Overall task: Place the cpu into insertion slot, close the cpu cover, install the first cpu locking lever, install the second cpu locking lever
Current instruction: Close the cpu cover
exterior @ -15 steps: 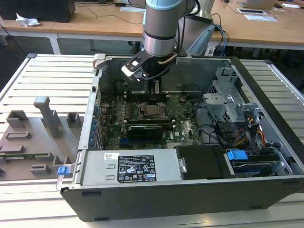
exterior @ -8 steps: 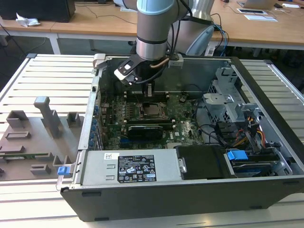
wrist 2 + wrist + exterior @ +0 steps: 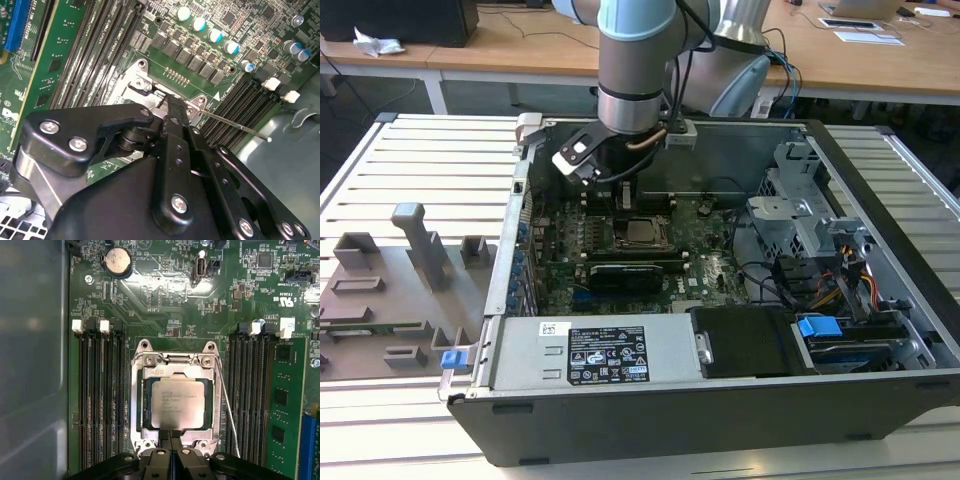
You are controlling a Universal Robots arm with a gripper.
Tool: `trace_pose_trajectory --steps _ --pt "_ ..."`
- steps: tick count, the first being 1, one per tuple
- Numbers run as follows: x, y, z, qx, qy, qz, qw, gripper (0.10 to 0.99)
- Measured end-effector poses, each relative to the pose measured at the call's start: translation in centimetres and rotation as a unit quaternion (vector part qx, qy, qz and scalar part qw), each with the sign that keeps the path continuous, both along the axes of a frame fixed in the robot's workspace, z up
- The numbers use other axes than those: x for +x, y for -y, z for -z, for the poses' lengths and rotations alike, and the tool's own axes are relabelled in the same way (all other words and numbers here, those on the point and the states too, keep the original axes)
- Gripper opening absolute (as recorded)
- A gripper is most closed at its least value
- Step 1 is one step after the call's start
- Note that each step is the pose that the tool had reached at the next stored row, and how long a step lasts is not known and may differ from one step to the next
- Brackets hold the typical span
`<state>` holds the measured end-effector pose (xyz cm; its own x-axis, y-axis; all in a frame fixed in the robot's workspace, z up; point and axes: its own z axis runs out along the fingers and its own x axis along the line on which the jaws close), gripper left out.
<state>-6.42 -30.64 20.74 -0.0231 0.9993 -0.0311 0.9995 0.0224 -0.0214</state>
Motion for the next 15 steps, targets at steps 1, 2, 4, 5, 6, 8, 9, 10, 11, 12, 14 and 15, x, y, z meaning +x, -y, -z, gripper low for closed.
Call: trace_pose_trajectory --steps 1,2,4,5,6,8,9,10,11,12,14,15 --pt "-0.06 -0.01 0.02 0.0008 0.0000 0.000 1.0000 0.106" --pt "-0.13 0.00 0.08 0.0017 0.0001 0.000 1.0000 0.106" --pt "-0.14 0.00 0.16 0.0019 0.0000 0.000 1.0000 0.106" --pt "-0.15 0.00 0.20 0.0020 0.0000 0.000 1.0000 0.106" --pt "-0.16 0.00 0.22 0.0023 -0.0001 0.000 1.0000 0.106" --pt "-0.15 -0.01 0.23 0.0027 0.0000 -0.001 1.0000 0.106" --pt "-0.15 -0.01 0.14 0.0029 0.0001 -0.001 1.0000 0.106" --pt "-0.15 -0.01 -0.14 0.0028 0.0000 -0.001 1.0000 0.106" --pt "-0.15 0.00 -0.53 0.0028 0.0000 -0.002 1.0000 0.106" --pt "-0.15 0.00 -0.92 0.0027 0.0000 -0.002 1.0000 0.106" --pt "-0.15 -0.01 -1.24 0.0028 0.0000 -0.001 1.0000 0.106" --pt "-0.15 -0.01 -1.32 0.0028 0.0001 -0.002 1.0000 0.106"
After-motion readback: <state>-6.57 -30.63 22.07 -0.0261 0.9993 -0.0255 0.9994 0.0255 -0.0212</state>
